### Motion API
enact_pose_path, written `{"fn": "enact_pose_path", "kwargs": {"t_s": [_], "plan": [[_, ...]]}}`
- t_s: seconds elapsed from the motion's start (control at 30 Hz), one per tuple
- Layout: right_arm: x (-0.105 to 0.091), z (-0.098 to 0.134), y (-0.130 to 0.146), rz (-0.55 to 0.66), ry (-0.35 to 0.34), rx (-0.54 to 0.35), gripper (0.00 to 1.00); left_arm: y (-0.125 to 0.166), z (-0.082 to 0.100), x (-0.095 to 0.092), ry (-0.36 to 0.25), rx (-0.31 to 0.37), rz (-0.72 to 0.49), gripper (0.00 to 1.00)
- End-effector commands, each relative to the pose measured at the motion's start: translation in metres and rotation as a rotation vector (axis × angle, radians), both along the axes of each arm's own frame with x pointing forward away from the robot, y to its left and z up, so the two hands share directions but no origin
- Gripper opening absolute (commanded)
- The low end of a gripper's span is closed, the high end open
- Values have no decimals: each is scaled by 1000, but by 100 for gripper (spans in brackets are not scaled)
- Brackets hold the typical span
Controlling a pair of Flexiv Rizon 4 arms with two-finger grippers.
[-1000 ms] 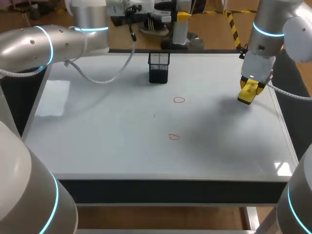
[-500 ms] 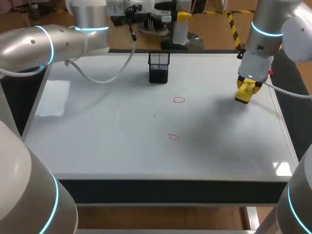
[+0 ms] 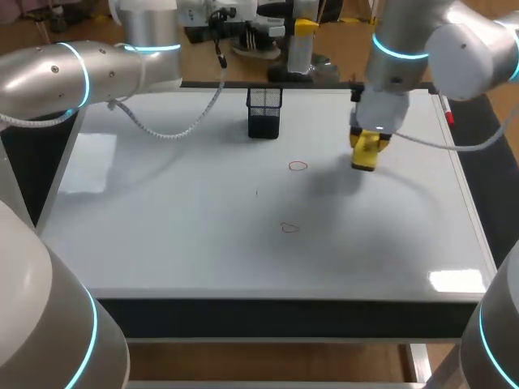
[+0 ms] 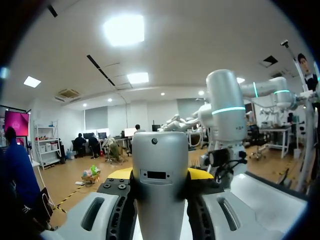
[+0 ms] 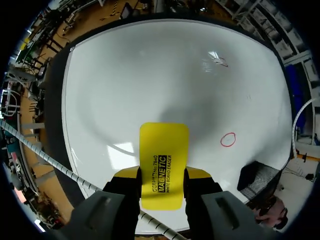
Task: Pick up the inspection probe, press it on each red-marked spot on the whiteboard one by one, put down the probe, pick up the eraser, and wipe off all the red marks.
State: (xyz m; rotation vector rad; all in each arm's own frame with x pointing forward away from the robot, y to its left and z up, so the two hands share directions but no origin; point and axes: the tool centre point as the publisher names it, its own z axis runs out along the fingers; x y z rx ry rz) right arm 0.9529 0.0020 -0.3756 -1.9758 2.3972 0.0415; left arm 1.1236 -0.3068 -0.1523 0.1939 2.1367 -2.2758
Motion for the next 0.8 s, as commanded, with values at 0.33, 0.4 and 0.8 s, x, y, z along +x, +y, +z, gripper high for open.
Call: {"fn": "enact_pose_path", "kwargs": {"t_s": [0.33, 0.4, 0.8], "plan": [[5, -20, 88, 190, 39, -48, 0, 0, 1, 1, 0, -1, -3, 0], [7, -20, 99, 206, 36, -39, 0, 0, 1, 1, 0, -1, -3, 0], [4, -29, 150, 294, 41, -33, 0, 0, 1, 1, 0, -1, -3, 0]]}}
